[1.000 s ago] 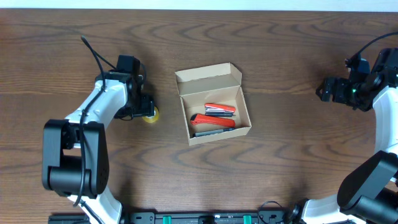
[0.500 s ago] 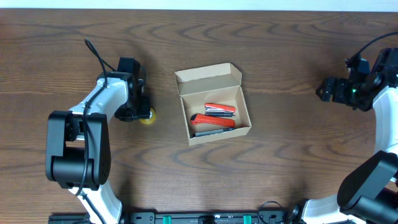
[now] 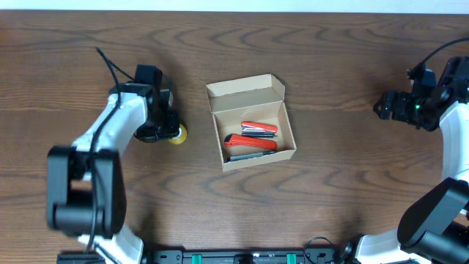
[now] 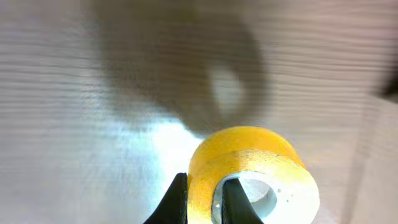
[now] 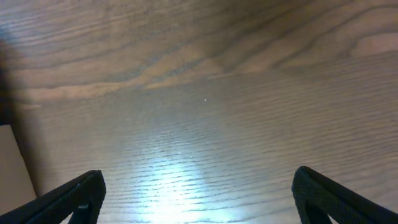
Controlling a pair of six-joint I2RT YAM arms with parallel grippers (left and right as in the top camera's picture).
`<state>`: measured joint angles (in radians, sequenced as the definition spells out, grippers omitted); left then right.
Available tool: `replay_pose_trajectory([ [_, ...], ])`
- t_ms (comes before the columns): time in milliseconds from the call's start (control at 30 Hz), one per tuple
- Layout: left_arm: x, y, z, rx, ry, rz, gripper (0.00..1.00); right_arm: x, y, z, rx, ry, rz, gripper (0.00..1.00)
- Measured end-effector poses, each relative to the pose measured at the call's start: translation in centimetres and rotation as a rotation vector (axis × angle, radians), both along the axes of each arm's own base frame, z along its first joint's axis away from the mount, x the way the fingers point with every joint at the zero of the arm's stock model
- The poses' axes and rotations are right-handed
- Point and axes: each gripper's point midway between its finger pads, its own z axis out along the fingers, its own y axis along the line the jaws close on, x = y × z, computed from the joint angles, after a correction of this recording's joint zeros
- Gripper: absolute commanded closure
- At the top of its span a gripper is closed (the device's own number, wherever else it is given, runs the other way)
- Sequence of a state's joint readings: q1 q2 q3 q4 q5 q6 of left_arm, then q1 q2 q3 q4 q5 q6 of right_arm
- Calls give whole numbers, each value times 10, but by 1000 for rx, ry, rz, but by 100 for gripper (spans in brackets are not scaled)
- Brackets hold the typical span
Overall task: Pack container
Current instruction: 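Carry the tape roll right and lower it into the box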
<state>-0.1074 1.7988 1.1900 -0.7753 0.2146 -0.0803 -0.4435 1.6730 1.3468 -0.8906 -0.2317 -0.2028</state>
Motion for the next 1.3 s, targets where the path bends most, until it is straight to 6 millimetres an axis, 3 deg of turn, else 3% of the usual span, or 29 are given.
replay_pose_trajectory([
  [100, 0, -6, 36, -21, -83, -18, 94, 0, -13, 1, -7, -10, -62, 2],
  [333, 8, -37, 133, -57, -356, -185, 94, -31, -84, 2, 2, -6, -396, 1],
  [467, -2, -63, 164, -61, -423, -350, 94, -49, -109, 1, 20, -7, -503, 1],
  [533, -12, -84, 170, -64, -435, -470, 94, -51, -111, 2, 30, -12, -519, 1],
  [700, -38, -131, 171, -66, -468, -764, 94, -49, -109, 2, 50, -20, -520, 2],
  [867, -54, -158, 161, -60, -462, -946, 94, -46, -105, 3, 64, -26, -512, 2],
  [1000, -52, -165, 137, -47, -401, -996, 94, -44, -101, 3, 84, -33, -500, 2],
  [1300, -37, -172, 61, -13, -229, -1060, 94, -42, -94, 4, 115, -38, -466, 3],
])
